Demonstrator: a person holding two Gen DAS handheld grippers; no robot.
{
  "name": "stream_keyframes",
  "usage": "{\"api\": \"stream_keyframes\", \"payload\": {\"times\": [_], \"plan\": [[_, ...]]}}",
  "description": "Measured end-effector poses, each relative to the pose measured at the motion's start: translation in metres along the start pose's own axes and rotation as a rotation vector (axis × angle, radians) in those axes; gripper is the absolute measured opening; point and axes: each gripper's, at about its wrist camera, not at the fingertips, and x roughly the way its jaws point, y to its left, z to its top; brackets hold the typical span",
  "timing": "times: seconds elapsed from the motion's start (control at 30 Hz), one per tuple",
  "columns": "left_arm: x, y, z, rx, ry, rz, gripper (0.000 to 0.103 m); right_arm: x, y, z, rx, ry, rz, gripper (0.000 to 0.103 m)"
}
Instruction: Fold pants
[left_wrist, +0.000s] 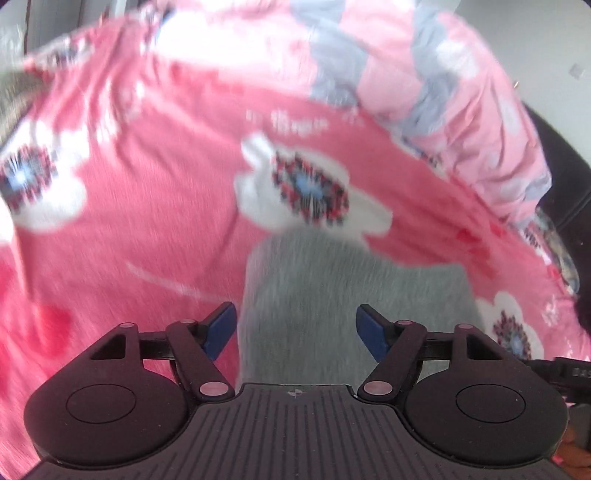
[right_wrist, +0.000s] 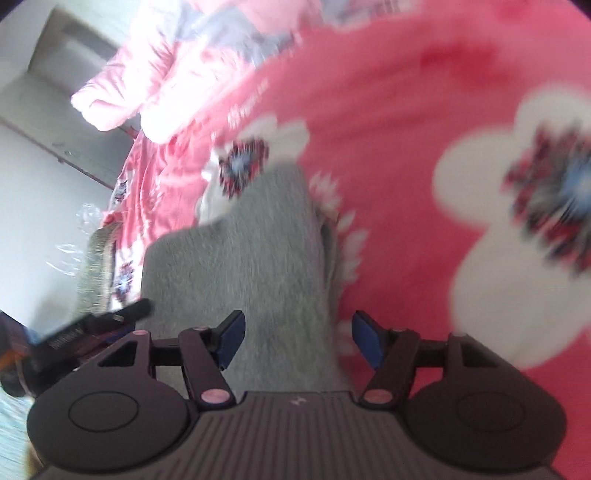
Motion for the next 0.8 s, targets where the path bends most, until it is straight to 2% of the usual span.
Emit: {"api": "stream_keyframes", "payload": {"times": [0.07, 0.2, 0.27, 0.33, 0.37, 0.5, 0.57, 0.63, 0.73, 0.8], "plan": [[-0.005, -0.009, 0.006, 0.042, -0.041, 0.000, 0.103, -0.005, 0.013, 0.012, -0.038, -0.052, 0.029, 0.103], [0.026, -0.034, 0.006, 0.105, 0.036, -0.029, 0.103, 0.037, 0.037, 0.026, -0.050, -0.028, 0.120, 0.103], [0.049, -0.038, -0.001, 0.136, 0.075, 0.046, 0.103, 0.069, 0.046, 0.025, -0.067, 0.039, 0.059, 0.103], [0.058, -0.036, -0.006, 0.156, 0.113, 0.101, 0.103, 0.078, 0.045, 0.016, -0.053, 0.089, 0.020, 0.103], [0.051, -0.036, -0.007, 0.162, 0.118, 0.100, 0.103, 0.071, 0.042, 0.012, -0.046, 0.091, 0.026, 0.103], [-0.005, -0.043, -0.015, 0.172, 0.088, 0.007, 0.103, 0.019, 0.040, -0.006, -0.022, 0.094, 0.098, 0.103], [-0.026, -0.049, -0.029, 0.185, 0.076, -0.020, 0.103, -0.001, 0.039, -0.026, -0.018, 0.094, 0.130, 0.103], [-0.031, -0.056, -0.053, 0.199, 0.113, -0.045, 0.103, -0.004, 0.035, -0.049, -0.005, 0.125, 0.112, 0.103], [-0.016, -0.063, -0.090, 0.209, 0.221, 0.029, 0.103, 0.008, 0.016, -0.084, 0.097, 0.216, 0.007, 0.103], [-0.033, -0.070, -0.106, 0.240, 0.184, 0.055, 0.103, -0.009, 0.011, -0.103, 0.131, 0.193, -0.011, 0.103]]}}
